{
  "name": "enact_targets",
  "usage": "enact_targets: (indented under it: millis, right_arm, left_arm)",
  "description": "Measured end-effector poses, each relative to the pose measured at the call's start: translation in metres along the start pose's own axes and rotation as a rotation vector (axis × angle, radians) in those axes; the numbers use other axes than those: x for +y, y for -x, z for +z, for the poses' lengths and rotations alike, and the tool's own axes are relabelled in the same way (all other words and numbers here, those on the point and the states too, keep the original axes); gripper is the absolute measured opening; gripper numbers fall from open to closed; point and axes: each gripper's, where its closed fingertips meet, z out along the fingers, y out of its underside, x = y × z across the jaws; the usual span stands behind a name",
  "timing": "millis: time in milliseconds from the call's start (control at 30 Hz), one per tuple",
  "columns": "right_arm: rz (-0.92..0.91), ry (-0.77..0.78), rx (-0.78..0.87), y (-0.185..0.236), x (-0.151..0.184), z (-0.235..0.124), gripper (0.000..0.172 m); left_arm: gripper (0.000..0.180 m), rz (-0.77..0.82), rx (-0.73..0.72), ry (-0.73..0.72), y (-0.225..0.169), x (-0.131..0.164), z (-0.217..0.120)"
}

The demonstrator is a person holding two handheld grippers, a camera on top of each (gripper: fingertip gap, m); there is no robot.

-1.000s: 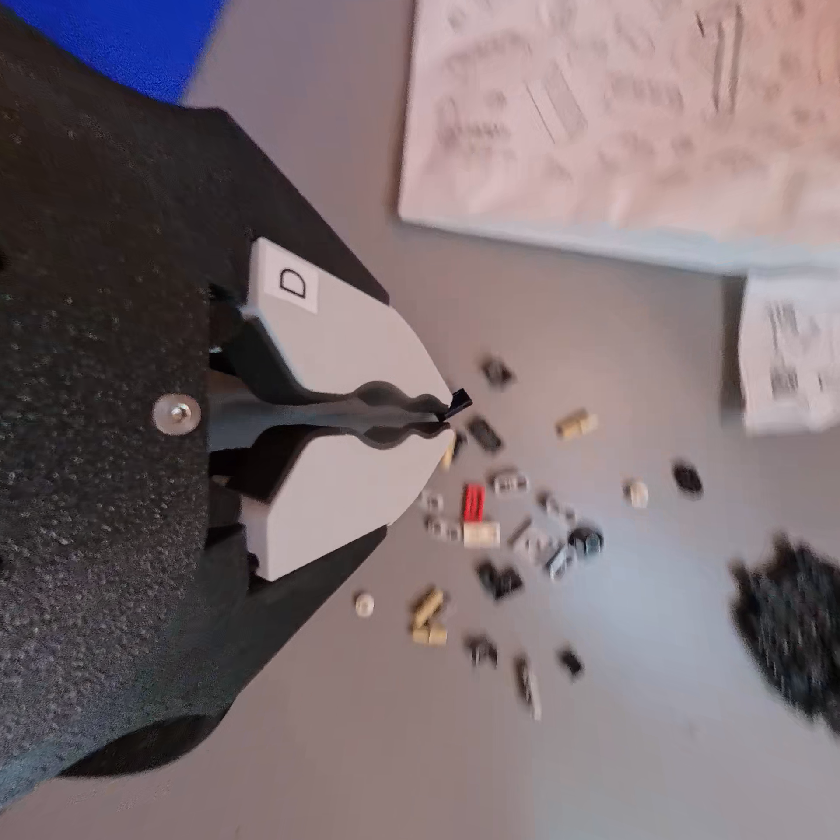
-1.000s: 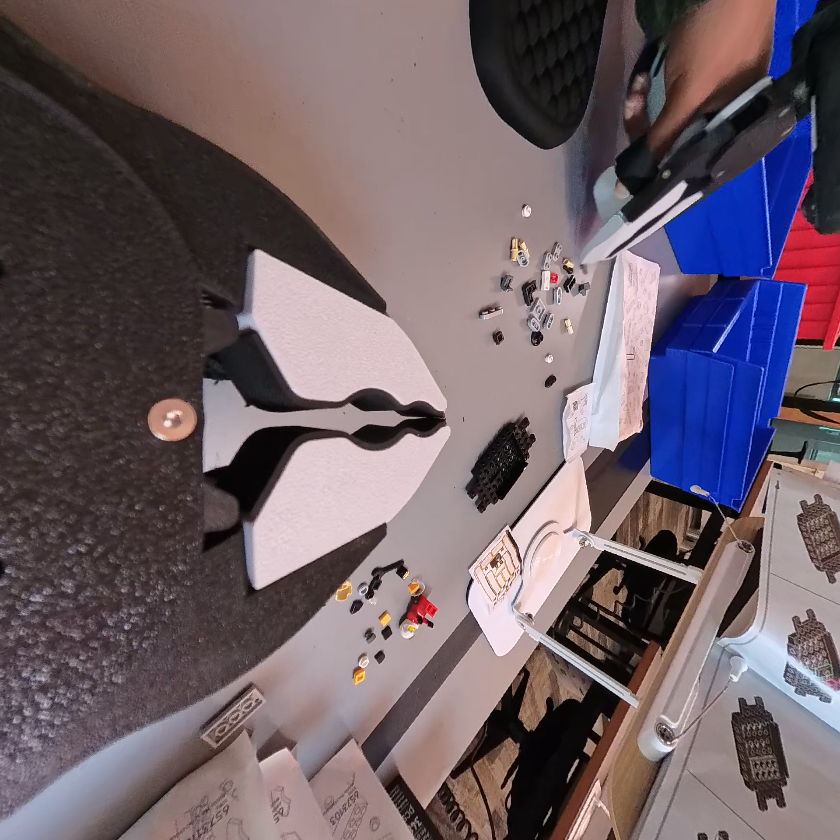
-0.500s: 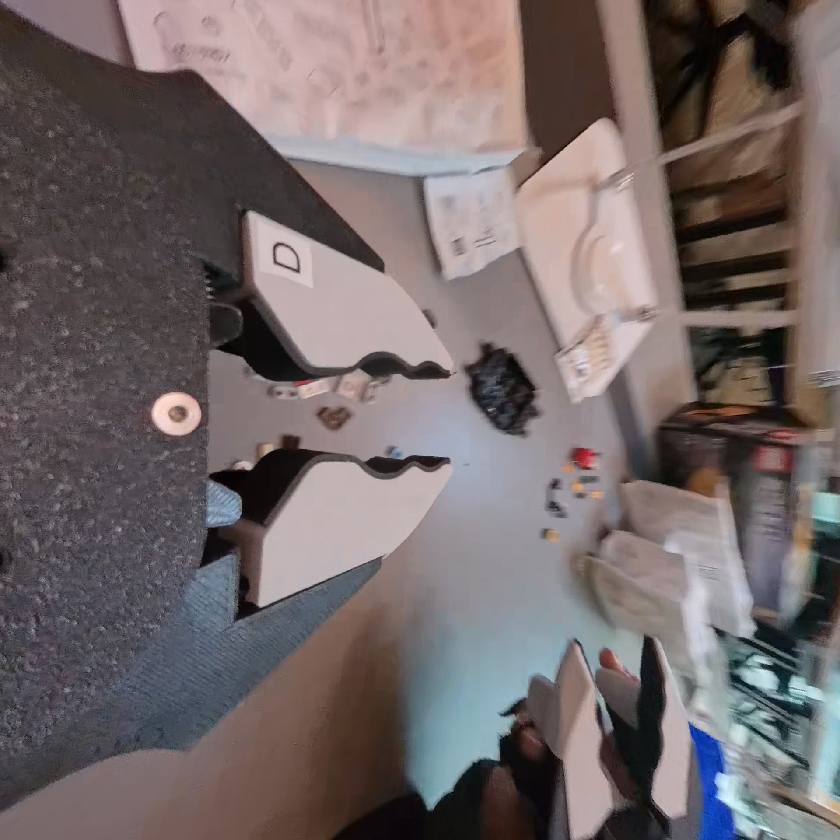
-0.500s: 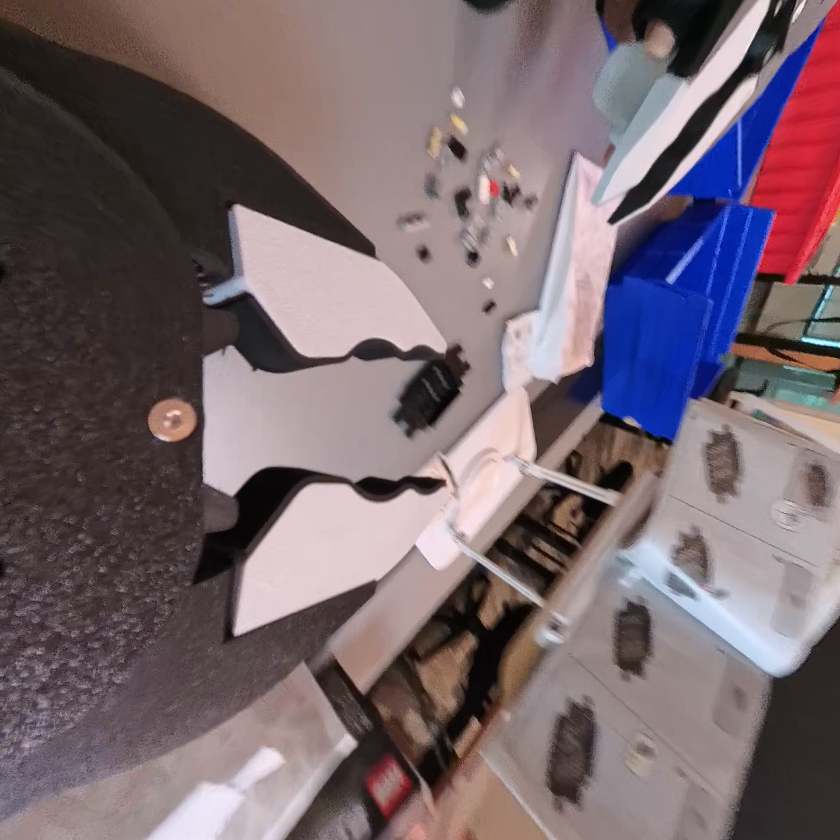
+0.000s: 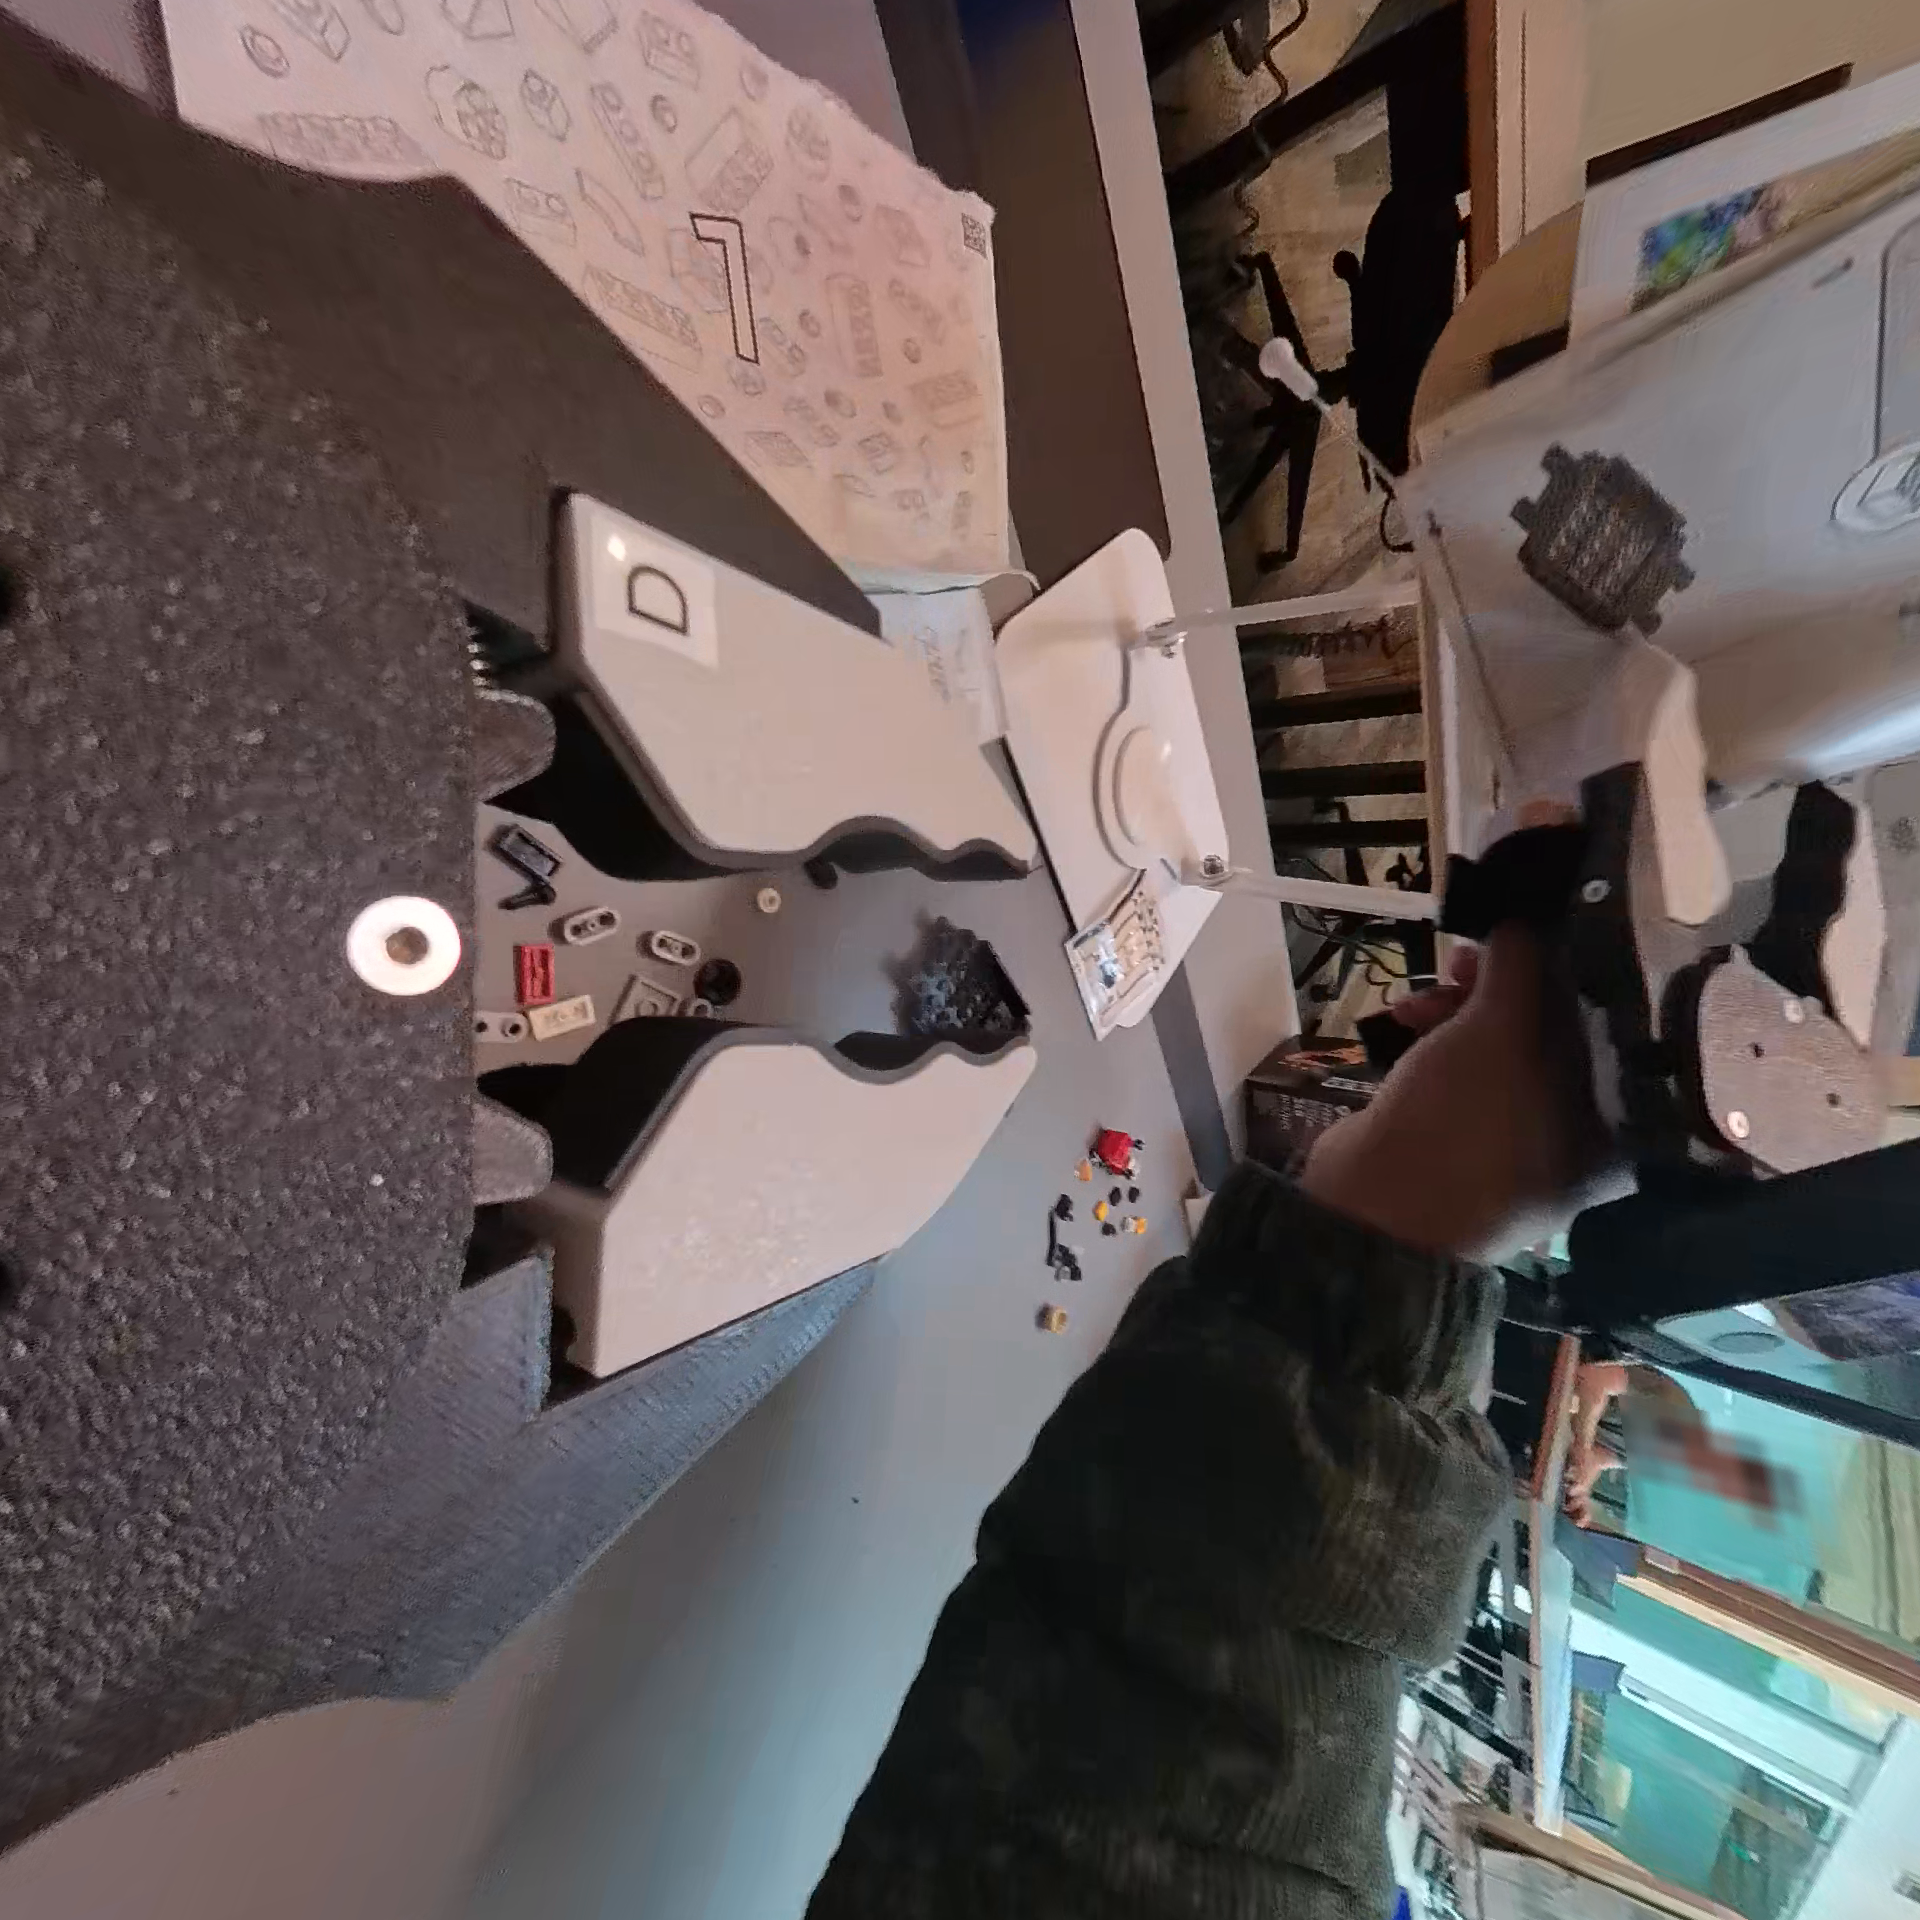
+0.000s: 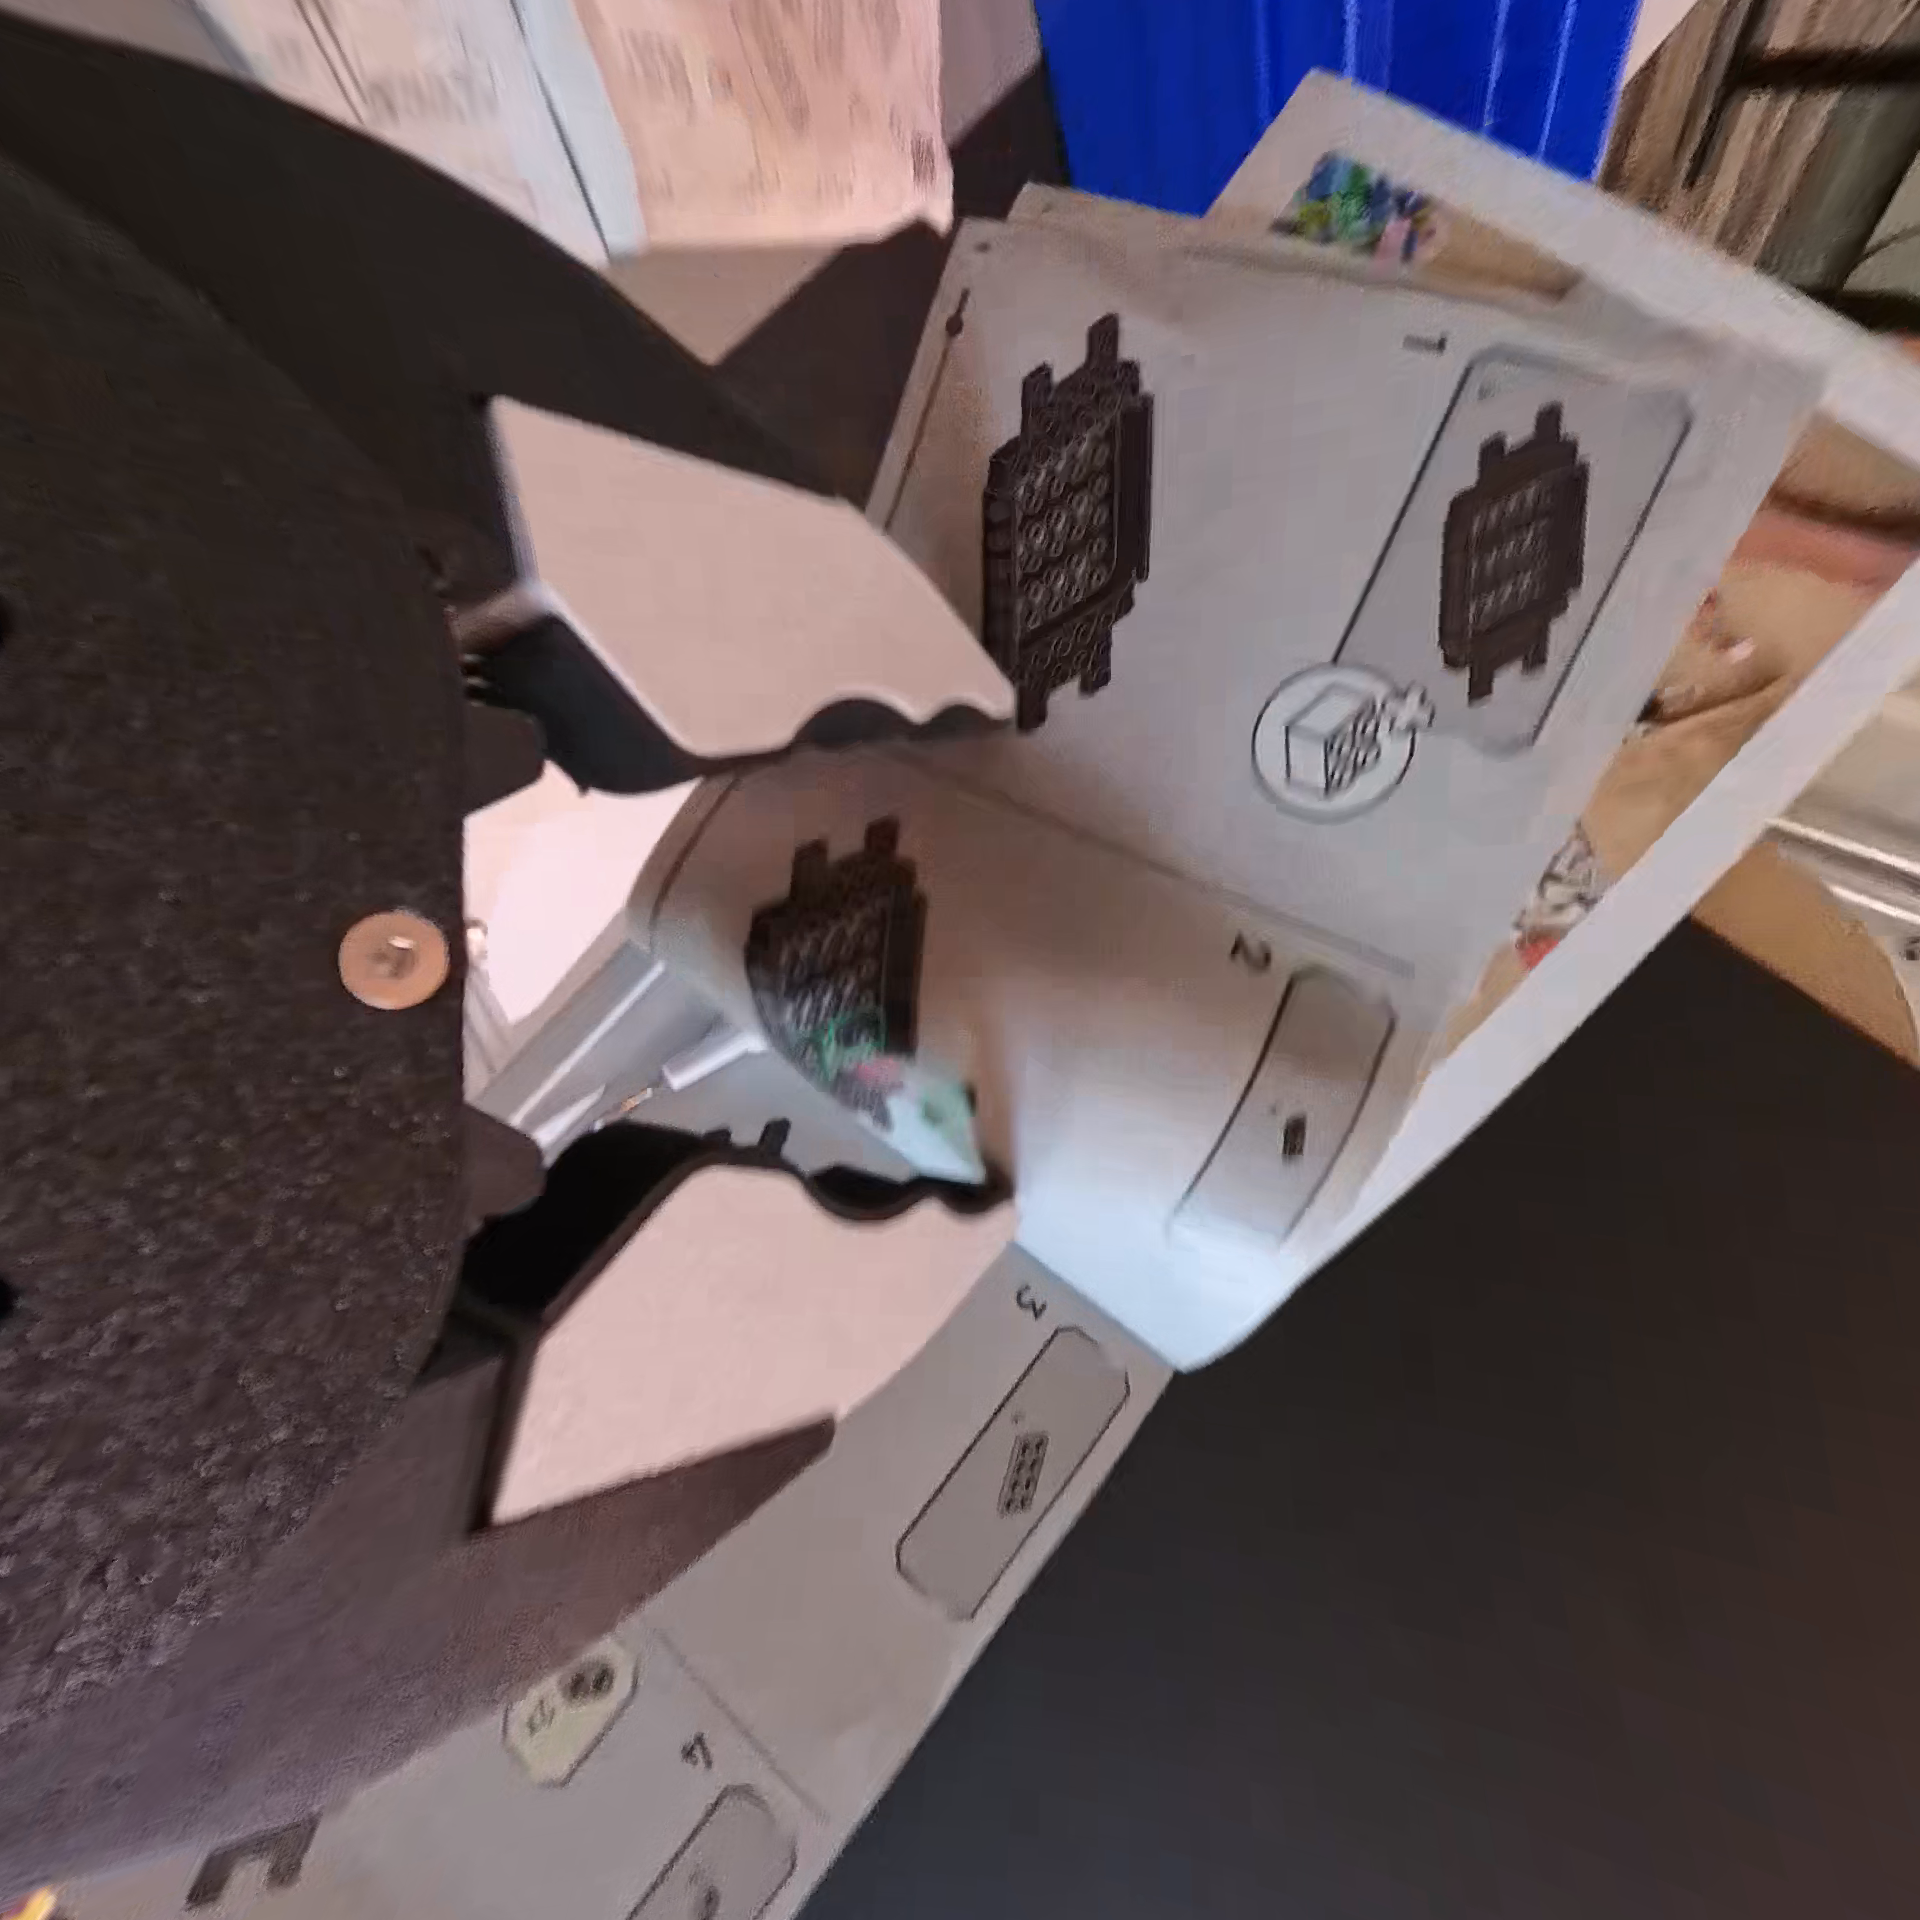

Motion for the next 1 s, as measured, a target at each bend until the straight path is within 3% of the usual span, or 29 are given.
enact_targets:
  millis: [200, 300, 400, 533, 600, 667, 833, 1000]
  right_arm:
    - [0.025, -0.074, 0.037, -0.03, -0.001, -0.014, 0.022]
    - [0.032, -0.111, -0.002, -0.043, 0.0, -0.026, 0.027]
    - [-0.035, -0.107, -0.154, -0.039, 0.015, -0.04, 0.032]
    - [-0.342, 0.055, -0.23, -0.034, 0.058, -0.037, 0.028]
    - [-0.486, 0.103, -0.25, -0.027, 0.067, -0.032, 0.027]
    - [-0.57, 0.154, -0.222, -0.028, 0.071, -0.021, 0.016]
    - [-0.46, 0.213, -0.241, -0.033, 0.073, -0.012, 0.002]
    - [-0.202, 0.081, -0.005, -0.075, 0.061, -0.021, 0.005]
  left_arm:
    - [0.027, -0.006, 0.044, 0.019, 0.002, -0.007, 0.021]
    - [0.028, 0.041, 0.06, 0.021, -0.002, -0.021, 0.035]
    - [0.027, 0.081, 0.057, 0.0, -0.002, -0.037, 0.041]
    - [0.027, 0.038, 0.076, -0.017, -0.002, -0.045, 0.052]
    - [0.026, 0.019, 0.092, -0.015, -0.005, -0.044, 0.056]
    - [0.026, 0.033, 0.086, -0.004, -0.007, -0.041, 0.059]
    - [0.026, 0.049, 0.074, 0.016, -0.008, -0.035, 0.059]
    - [0.026, 0.031, 0.075, 0.006, -0.005, -0.043, 0.067]
